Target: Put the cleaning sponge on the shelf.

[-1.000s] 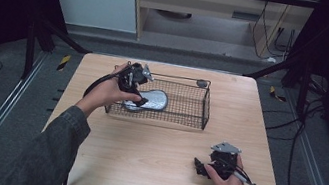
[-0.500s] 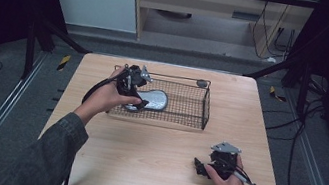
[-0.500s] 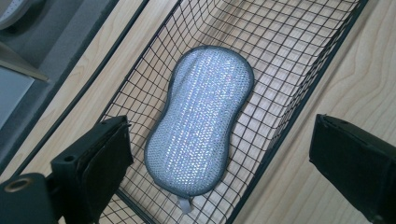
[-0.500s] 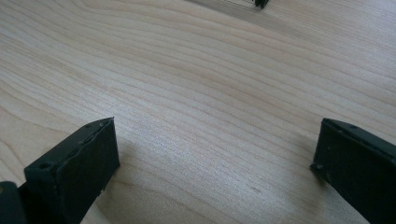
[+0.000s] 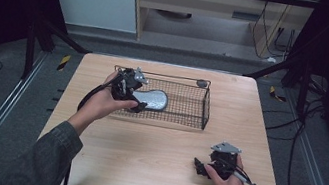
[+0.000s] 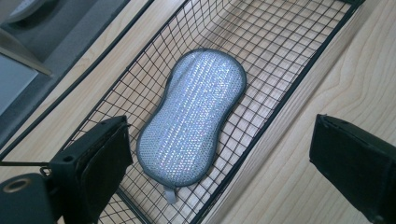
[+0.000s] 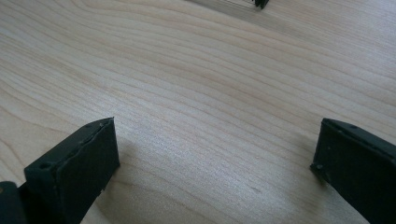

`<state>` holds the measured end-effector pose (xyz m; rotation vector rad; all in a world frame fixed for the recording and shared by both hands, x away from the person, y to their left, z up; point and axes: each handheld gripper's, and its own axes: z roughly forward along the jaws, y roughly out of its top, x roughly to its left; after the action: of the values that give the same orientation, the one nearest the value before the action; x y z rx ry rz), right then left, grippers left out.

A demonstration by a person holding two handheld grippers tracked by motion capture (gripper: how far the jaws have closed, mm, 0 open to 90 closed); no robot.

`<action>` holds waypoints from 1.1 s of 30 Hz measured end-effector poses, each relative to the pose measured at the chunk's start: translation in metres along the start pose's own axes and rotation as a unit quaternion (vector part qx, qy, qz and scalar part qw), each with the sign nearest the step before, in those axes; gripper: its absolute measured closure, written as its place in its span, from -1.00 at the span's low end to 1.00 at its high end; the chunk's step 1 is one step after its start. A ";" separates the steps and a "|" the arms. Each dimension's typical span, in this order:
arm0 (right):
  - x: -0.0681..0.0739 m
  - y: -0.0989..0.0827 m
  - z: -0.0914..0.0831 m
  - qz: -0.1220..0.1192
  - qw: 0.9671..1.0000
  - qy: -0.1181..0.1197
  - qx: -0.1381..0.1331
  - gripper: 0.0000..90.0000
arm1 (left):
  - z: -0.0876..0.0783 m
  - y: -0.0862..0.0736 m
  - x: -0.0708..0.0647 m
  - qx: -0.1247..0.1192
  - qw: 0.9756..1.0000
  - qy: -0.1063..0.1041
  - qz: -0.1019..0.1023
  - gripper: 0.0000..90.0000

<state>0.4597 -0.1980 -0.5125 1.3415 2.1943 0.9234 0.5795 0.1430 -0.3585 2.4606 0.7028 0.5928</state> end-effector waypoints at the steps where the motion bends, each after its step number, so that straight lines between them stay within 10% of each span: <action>1: 0.000 0.000 0.000 0.000 1.000 0.000 0.000 -0.99 | -0.002 0.000 -0.001 -0.002 1.000 0.001 -0.002 -0.89; 33: 0.000 0.000 0.000 -0.001 1.000 0.001 -0.002 -0.99 | -0.025 -0.038 -0.019 -0.028 0.999 0.014 -0.040 -0.90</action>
<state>0.4595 -0.1983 -0.5127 1.3363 2.1945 0.9280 0.5382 0.1685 -0.3658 2.3651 0.7805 0.6107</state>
